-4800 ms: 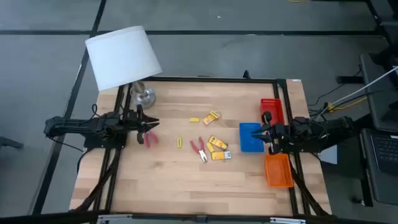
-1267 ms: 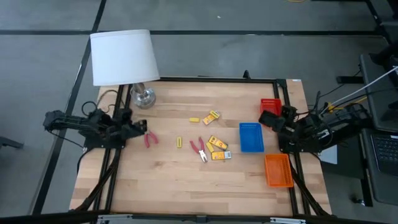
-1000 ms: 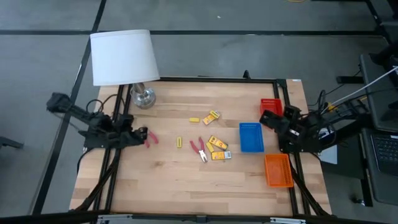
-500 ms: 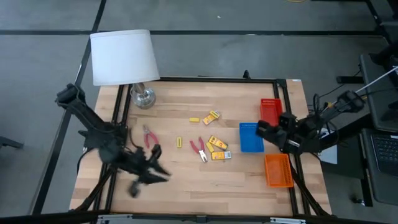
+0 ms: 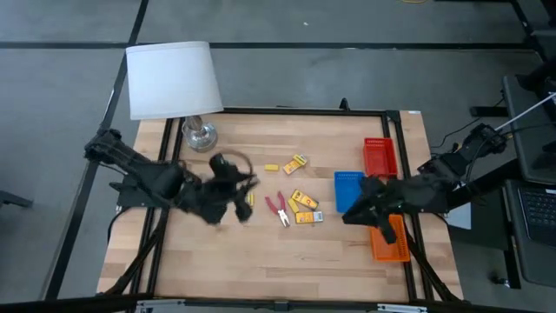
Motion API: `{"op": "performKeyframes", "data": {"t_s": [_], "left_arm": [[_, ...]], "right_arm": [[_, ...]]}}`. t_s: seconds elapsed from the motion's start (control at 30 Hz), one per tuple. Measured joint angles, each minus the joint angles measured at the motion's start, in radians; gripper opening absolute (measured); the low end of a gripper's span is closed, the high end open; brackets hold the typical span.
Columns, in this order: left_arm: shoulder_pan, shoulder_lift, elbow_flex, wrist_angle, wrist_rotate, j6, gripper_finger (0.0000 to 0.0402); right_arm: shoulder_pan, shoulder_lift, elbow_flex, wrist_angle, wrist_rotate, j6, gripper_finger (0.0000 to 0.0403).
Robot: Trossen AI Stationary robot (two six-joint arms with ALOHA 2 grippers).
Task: Pick & Place School Supplies
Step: Put the middle box of crayons into the orange bin
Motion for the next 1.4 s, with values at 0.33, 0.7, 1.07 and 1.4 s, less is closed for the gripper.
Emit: {"op": "performKeyframes", "data": {"t_s": [0.33,0.7,1.07,1.4], "left_arm": [[-0.149,0.045,0.142,-0.528,0.208,-0.554,0.0077],[-0.452,0.167,0.119,-0.398,-0.067,-0.667,0.0077],[-0.504,0.156,0.194,-0.313,-0.213,-0.519,0.0077],[-0.442,0.138,0.407,-0.311,-0.222,-0.199,0.0077]], "right_arm": [[-0.098,0.246,0.024,-0.195,0.002,-0.013,0.0068],[-0.238,0.576,0.006,-0.046,-0.058,0.100,0.0077],[-0.371,0.683,0.006,-0.090,-0.090,0.041,0.0206],[-0.485,0.711,0.006,-0.102,-0.223,0.062,0.0244]]}}
